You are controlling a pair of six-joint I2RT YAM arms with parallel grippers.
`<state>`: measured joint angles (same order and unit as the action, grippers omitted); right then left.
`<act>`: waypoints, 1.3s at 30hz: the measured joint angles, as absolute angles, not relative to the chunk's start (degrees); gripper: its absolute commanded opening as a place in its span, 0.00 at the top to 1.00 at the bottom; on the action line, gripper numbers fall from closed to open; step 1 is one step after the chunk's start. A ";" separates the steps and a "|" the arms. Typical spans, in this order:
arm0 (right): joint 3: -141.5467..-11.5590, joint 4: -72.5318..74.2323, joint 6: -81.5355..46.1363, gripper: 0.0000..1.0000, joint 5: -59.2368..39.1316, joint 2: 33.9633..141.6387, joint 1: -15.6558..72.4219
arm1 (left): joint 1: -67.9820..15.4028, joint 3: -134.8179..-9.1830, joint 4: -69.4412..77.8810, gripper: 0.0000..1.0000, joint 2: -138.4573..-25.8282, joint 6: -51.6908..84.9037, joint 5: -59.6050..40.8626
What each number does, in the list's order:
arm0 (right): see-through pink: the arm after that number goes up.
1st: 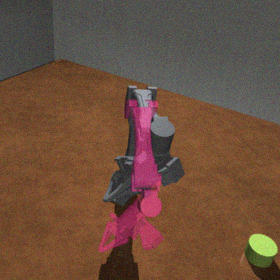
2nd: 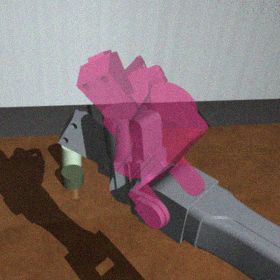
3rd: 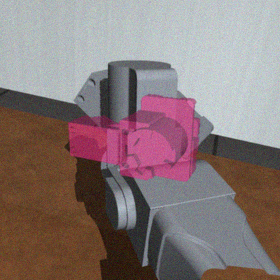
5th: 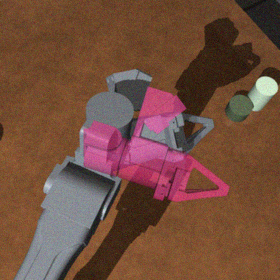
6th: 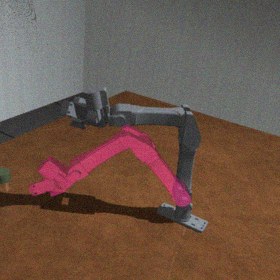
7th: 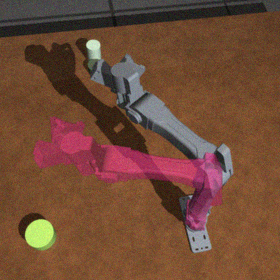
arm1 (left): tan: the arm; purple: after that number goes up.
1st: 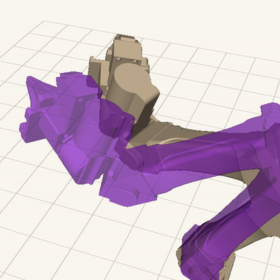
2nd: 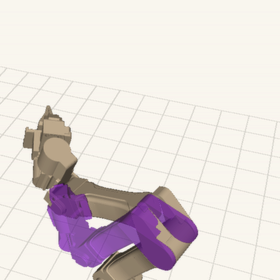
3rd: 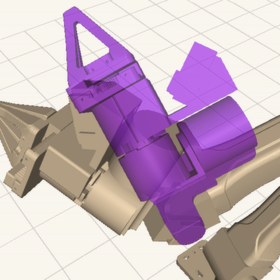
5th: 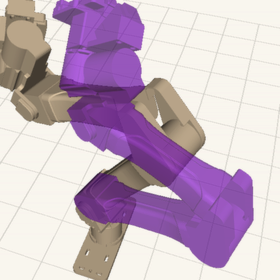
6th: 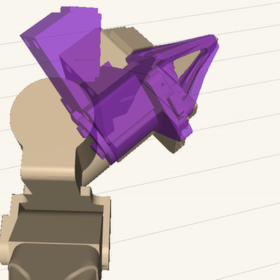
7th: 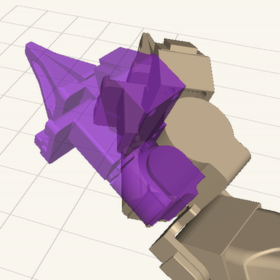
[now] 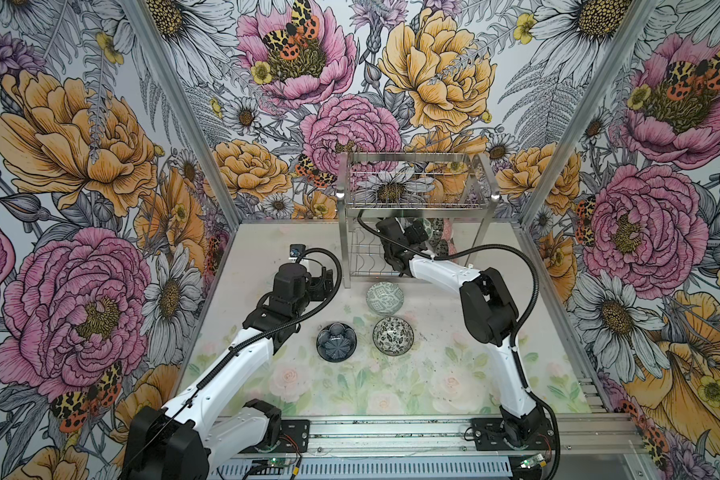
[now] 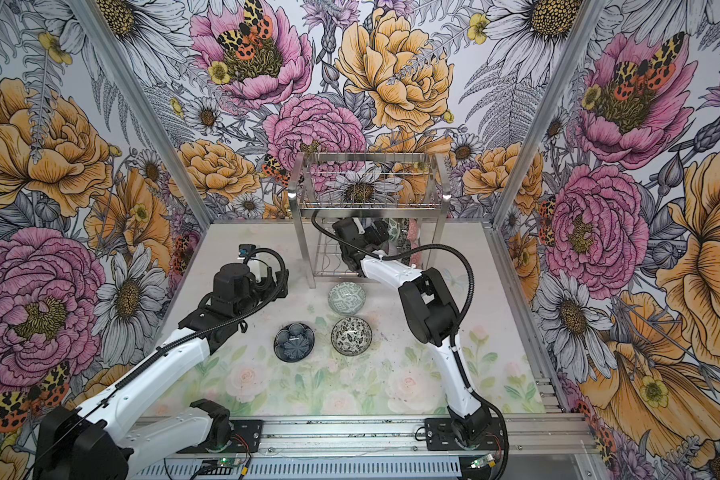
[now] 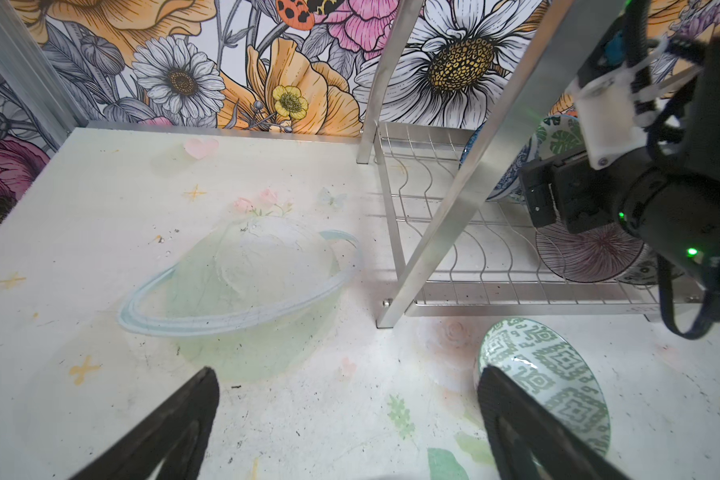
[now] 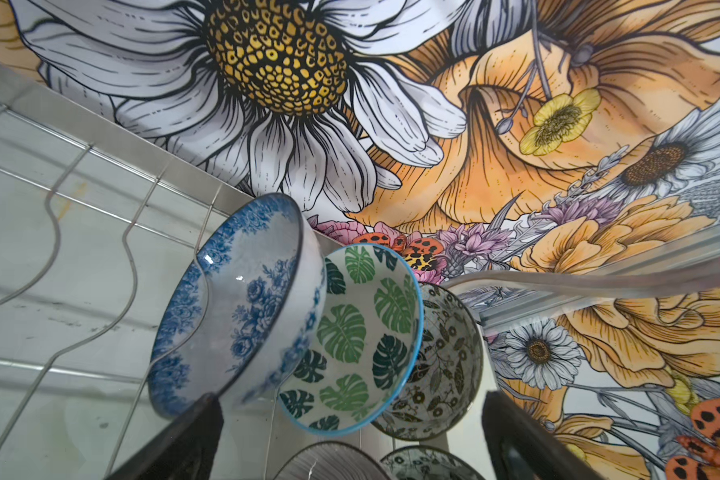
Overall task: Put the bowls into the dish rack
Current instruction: 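Open the right gripper and draw back while the left gripper nears the navy bowl, then lower the left gripper onto the navy patterned bowl rim and close it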
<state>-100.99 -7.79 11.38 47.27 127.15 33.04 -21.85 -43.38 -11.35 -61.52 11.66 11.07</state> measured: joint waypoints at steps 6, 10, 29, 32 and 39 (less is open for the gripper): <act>-88.88 -4.97 10.00 0.00 42.65 118.78 33.34 | -21.85 -43.38 -13.39 0.02 -61.41 13.02 9.30; -80.95 -2.85 9.45 0.00 38.19 113.25 34.00 | -21.85 -43.38 -15.07 0.01 -60.64 13.61 8.84; -56.80 -2.33 0.49 0.00 22.15 79.57 34.74 | -23.51 -42.50 -23.18 0.01 -58.54 20.91 7.60; -56.16 -3.42 -0.64 0.00 22.20 75.83 33.52 | -23.05 -40.01 -24.25 0.01 -58.43 23.83 5.87; -55.29 -4.58 -1.98 0.00 22.22 73.60 31.73 | -20.88 -37.39 -30.76 0.01 -58.06 30.09 4.08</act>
<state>-55.29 -4.58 -1.98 22.22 73.60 31.73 -20.88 -37.39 -30.76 -58.06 30.09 4.08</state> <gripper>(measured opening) 0.996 0.986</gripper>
